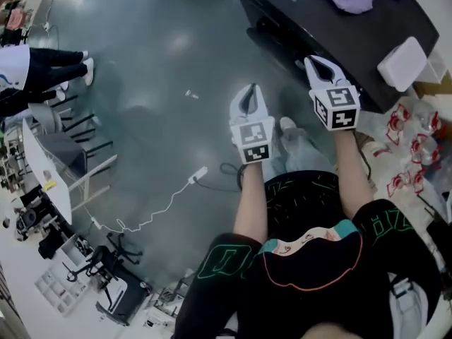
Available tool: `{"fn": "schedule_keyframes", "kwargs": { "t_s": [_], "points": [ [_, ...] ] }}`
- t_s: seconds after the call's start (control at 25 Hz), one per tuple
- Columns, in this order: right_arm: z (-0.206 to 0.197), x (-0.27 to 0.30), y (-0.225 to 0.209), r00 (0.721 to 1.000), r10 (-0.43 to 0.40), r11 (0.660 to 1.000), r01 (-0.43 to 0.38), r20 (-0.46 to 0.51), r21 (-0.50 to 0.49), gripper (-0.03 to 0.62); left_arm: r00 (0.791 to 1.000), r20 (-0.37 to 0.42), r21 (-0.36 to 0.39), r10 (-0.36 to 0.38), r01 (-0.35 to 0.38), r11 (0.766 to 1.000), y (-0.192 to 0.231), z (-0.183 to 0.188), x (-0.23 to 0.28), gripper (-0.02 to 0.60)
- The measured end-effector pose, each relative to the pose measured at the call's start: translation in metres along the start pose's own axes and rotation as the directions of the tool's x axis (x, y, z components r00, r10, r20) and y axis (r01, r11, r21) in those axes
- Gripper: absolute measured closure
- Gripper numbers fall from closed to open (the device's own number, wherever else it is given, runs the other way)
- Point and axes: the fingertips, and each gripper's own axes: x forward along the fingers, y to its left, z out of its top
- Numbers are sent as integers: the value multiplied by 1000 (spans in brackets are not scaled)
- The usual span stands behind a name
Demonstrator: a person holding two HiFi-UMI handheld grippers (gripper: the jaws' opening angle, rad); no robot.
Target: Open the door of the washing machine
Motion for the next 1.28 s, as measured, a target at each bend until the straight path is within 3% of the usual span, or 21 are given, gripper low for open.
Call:
{"fn": "schedule_keyframes", "kwargs": {
  "t_s": [0.24,0.4,0.6,0.72,0.76,0.8,1.12,1.2,1.28],
  "points": [
    [-10,34,-11,998,-63,988,66,-27,140,591,989,-74,68,-130,135,988,16,7,61,571],
    [-14,65,-4,996,-75,984,82,-50,161,591,970,-142,119,-197,215,969,25,1,111,569],
    [-25,85,3,988,-113,987,124,-107,105,591,917,-246,215,-314,367,905,20,-17,157,569],
    [-32,94,3,980,-125,990,133,-153,41,542,893,-289,251,-345,419,873,24,-23,184,568],
    [-35,96,1,977,-131,991,136,-168,19,535,888,-298,262,-351,430,864,25,-25,193,555],
    [-38,97,-2,973,-139,990,142,-184,1,531,881,-310,275,-358,443,853,25,-27,202,503],
    [-66,97,-6,924,-215,972,171,-317,-161,434,821,-423,410,-382,550,728,40,-54,262,340],
    [-67,104,-5,911,-238,960,168,-336,-225,411,811,-443,467,-381,572,674,47,-54,278,320],
    [-70,107,-2,896,-266,948,176,-356,-266,408,792,-470,517,-389,605,606,51,-57,288,296]
  ]
}}
